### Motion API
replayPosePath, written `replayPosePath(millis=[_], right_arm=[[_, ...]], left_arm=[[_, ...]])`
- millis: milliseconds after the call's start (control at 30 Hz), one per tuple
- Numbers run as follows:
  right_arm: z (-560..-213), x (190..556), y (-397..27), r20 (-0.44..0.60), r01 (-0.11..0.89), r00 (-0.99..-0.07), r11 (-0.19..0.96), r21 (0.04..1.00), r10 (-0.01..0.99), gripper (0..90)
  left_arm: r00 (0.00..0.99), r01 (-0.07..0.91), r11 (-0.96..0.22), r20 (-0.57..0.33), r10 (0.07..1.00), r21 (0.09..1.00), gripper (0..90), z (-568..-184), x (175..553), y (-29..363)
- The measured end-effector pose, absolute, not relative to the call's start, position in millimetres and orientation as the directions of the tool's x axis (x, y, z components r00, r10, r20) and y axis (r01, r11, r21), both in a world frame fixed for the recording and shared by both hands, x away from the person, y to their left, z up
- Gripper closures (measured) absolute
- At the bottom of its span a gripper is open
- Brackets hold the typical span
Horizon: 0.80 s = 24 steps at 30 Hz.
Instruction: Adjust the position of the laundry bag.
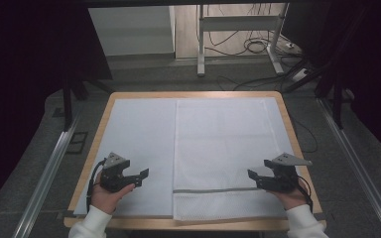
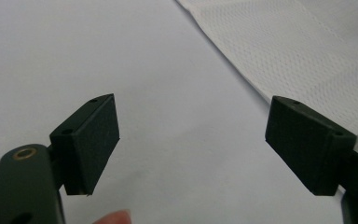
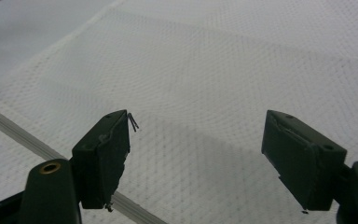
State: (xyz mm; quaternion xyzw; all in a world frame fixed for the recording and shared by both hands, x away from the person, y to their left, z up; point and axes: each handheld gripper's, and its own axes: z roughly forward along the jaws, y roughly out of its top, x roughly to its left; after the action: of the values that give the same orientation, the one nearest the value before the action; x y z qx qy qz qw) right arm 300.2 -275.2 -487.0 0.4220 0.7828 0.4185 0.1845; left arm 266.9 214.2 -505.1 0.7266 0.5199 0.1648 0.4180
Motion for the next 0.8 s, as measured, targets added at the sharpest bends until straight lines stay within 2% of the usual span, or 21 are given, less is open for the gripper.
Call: replayPosePath(millis=[500, 800], right_arm=[[-487, 301, -281, 0.034, 0.496, -0.578, 0.318, 0.808, 0.815, 22.3], [-488, 300, -274, 0.004, 0.486, -0.584, 0.346, 0.803, 0.812, 22.3]], left_arm=[[0.446, 0.655, -0.118, -0.256, 0.858, 0.746, 20.8, -498, 266, 199], [0.446, 0.654, -0.123, -0.249, 0.860, 0.746, 19.6, -496, 264, 197]])
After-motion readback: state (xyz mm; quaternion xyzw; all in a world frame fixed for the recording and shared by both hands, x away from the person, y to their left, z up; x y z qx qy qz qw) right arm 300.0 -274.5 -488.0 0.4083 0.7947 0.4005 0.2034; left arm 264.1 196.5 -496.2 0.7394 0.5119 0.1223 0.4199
